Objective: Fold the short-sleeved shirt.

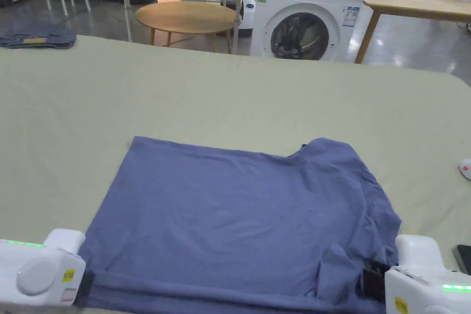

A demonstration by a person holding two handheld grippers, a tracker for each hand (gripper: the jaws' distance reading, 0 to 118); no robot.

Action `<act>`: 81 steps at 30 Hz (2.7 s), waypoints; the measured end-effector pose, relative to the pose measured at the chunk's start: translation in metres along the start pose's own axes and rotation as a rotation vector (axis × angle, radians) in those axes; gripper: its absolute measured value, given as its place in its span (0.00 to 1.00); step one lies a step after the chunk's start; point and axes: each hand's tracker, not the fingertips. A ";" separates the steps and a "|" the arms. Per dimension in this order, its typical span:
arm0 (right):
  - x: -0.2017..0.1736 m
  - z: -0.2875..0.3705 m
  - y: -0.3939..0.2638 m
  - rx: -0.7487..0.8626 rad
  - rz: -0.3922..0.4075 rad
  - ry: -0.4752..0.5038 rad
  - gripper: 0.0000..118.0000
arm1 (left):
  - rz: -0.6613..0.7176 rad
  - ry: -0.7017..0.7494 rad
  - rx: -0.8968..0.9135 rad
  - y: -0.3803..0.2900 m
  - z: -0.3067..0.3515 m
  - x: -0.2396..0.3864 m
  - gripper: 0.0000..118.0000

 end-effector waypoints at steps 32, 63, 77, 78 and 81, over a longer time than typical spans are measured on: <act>0.046 0.017 0.013 -0.020 -0.141 0.136 0.05 | 0.124 -0.138 0.215 0.028 0.045 -0.032 0.01; 0.038 -0.154 0.138 -0.027 -0.082 0.015 0.51 | 0.115 -0.024 0.198 0.175 -0.051 -0.007 0.32; -0.036 -0.037 0.103 0.455 -0.083 -0.045 0.24 | 0.065 -0.001 0.665 0.116 0.030 0.027 0.30; -0.040 -0.032 0.101 0.464 -0.088 -0.038 0.12 | 0.057 0.009 0.693 0.115 0.027 0.026 0.21; -0.047 -0.026 0.096 0.482 -0.113 0.000 0.00 | 0.043 0.027 0.724 0.104 0.034 0.036 0.03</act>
